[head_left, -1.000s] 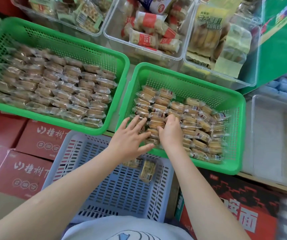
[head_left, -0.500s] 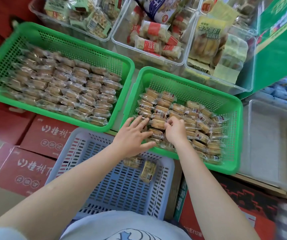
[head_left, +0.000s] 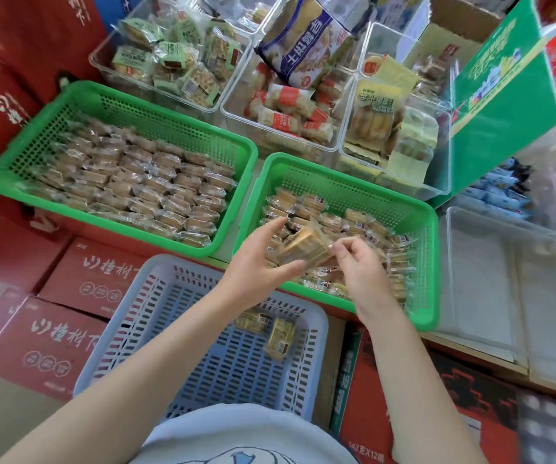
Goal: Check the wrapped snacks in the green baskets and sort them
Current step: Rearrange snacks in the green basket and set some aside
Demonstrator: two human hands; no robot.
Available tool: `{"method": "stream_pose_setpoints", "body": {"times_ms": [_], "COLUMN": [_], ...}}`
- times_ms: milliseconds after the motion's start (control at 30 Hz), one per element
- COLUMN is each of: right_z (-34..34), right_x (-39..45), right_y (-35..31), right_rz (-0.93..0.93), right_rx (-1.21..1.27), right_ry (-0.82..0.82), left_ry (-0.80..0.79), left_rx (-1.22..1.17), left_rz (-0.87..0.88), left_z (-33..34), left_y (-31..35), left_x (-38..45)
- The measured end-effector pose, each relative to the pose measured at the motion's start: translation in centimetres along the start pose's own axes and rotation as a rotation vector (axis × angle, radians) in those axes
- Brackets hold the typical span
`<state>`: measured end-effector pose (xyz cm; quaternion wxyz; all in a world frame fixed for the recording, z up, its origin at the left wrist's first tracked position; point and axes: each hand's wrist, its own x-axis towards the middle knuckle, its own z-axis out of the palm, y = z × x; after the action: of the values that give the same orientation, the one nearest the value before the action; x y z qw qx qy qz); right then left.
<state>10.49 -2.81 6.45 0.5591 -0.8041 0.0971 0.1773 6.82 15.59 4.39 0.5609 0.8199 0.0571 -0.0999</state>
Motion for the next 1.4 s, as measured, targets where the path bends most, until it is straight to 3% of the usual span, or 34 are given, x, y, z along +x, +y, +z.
{"method": "stream_pose_setpoints", "body": {"times_ms": [67,267,567,733,867,1067,1200,1267,1333,1400], "right_z": [0.7,1.4,1.9,2.9,3.0,3.9,3.9,4.3,4.7,4.8], "right_x": [-1.9,-6.2,-9.4,-10.9,-11.2,-11.6,-11.7,-11.9,-12.1,-12.2], "right_y": [-0.3,-0.3,0.6,0.8,1.1,1.0,1.0,1.3,1.3,1.0], "right_rz": [-0.003,-0.088,-0.318,-0.426,-0.457,-0.313,-0.087,-0.057,-0.029,0.009], "right_rx": [-0.042,-0.012,-0.201,-0.297,-0.321,-0.102,-0.156,-0.144,-0.012,0.097], "right_ry": [-0.110,-0.165,0.004,-0.035,0.036,0.070,-0.276,-0.335,-0.292,-0.242], "left_ry": [-0.048,-0.077,-0.123,-0.073,-0.065,0.021,0.153,0.144,0.090,-0.003], "left_rx": [-0.133,-0.332,-0.418,-0.579,-0.645,-0.726,-0.823,-0.796,-0.730,-0.542], "left_rz": [-0.044,-0.087,-0.180,-0.263,-0.301,-0.347,-0.393,-0.395,-0.368,-0.209], "left_z": [-0.3,-1.2,-0.5,-0.6,-1.1,-1.9,-2.7,-3.1,-3.3,-3.6], "left_y": [0.8,0.6,1.0,0.7,0.0,-0.8,-1.3,-1.1,-0.7,-0.9], "left_x": [-1.0,-5.3,-9.2,-9.8,-10.1,-10.2,-9.9,-9.8,-9.9,-9.9]}}
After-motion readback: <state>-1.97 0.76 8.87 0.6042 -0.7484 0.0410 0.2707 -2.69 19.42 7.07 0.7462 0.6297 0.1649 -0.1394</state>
